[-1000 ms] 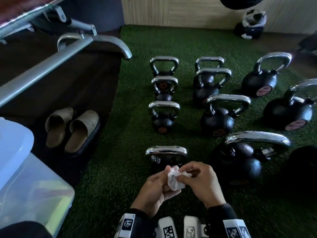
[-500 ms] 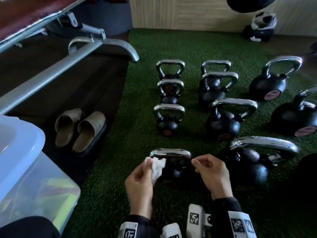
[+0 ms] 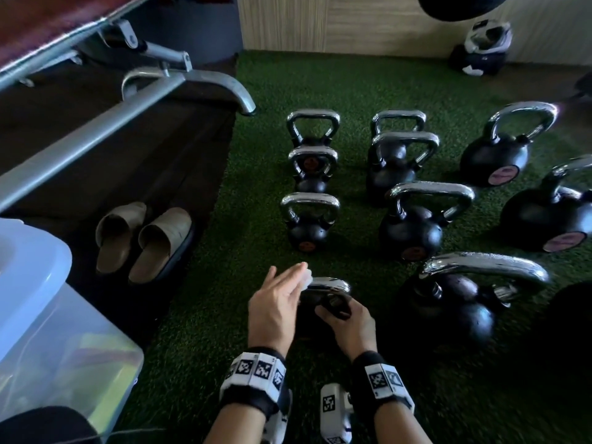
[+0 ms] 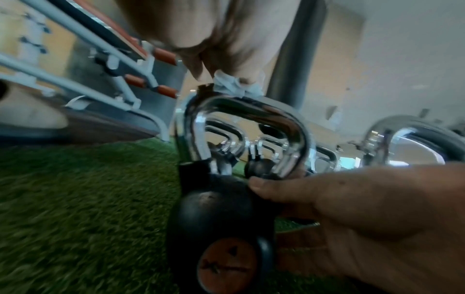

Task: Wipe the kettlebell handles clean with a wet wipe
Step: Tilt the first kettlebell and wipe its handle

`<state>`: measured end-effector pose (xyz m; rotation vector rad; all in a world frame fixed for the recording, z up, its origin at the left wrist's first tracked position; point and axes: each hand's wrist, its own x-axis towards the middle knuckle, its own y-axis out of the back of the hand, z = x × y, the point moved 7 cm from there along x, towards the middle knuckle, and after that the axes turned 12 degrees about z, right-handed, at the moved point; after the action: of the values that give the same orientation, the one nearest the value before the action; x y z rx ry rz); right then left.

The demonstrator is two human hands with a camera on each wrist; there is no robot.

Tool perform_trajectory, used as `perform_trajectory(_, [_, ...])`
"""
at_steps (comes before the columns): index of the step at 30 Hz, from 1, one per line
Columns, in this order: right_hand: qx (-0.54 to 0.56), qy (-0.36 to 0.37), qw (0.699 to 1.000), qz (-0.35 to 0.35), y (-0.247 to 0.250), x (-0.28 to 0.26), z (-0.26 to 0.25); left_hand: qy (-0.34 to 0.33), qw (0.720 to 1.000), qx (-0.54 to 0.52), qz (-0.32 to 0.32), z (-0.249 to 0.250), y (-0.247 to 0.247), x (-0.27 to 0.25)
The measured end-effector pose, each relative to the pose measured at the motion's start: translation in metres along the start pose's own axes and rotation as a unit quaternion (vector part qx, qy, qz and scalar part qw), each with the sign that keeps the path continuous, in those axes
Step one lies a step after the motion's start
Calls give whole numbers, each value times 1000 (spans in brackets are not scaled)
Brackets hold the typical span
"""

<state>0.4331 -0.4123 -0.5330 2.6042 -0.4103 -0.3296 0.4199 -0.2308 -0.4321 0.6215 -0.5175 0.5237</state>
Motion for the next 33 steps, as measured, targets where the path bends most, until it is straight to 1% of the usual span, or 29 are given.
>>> perform_trajectory(2, [6, 2, 1000, 4, 2, 2, 0, 38, 998, -16, 45, -14, 14, 1])
perform_trajectory(3, [5, 3, 1000, 7, 3, 3, 1, 48, 998, -27, 43, -17, 15, 1])
perform_trajectory(4, [3, 4, 1000, 10, 3, 2, 0, 47, 998, -34, 27, -17, 12, -1])
perform_trajectory(6, [1, 3, 1000, 14, 2, 1, 2, 32, 999, -43, -2, -8, 4, -7])
perform_trajectory(7, [1, 3, 1000, 14, 1, 1, 3, 34, 998, -49, 2, -4, 2, -9])
perform_trajectory(9, [2, 2, 1000, 12, 0, 1, 3, 77, 993, -71, 51, -6, 6, -10])
perform_trajectory(12, [-6, 2, 1000, 5, 2, 3, 2, 161, 974, -75, 140, -26, 20, -9])
perform_trajectory(14, [-3, 0, 1000, 11, 3, 2, 3, 191, 966, -69, 157, -39, 22, -10])
perform_trajectory(17, [1, -4, 1000, 22, 2, 0, 5, 223, 957, -110, 152, -47, 17, -17])
perform_trajectory(19, [5, -9, 1000, 20, 2, 0, 6, 278, 935, -151, 160, -56, 12, -25])
perform_trajectory(21, [9, -14, 1000, 20, 3, 0, 6, 362, 897, -195, 160, -73, 3, -38])
perform_trajectory(23, [4, -15, 1000, 21, 5, 1, 6, 438, 855, -243, 135, -90, -10, -52])
perform_trajectory(25, [-6, -11, 1000, 15, 7, 1, 4, 471, 829, -289, 88, -93, -21, -64])
perform_trajectory(27, [-17, -9, 1000, 9, 10, 0, 3, 482, 815, -317, 58, -93, -25, -72])
perform_trajectory(28, [-22, -10, 1000, 7, 12, 0, 2, 478, 821, -309, 48, -94, -25, -75])
perform_trajectory(30, [-32, -14, 999, 6, 17, 0, -1, 445, 857, -256, 40, -93, -22, -78])
perform_trajectory(32, [-54, -13, 998, 15, 23, -3, -3, 423, 884, -193, 52, -92, -19, -79])
perform_trajectory(33, [-64, -13, 998, 26, 26, -5, -3, 418, 892, -163, 59, -90, -18, -80])
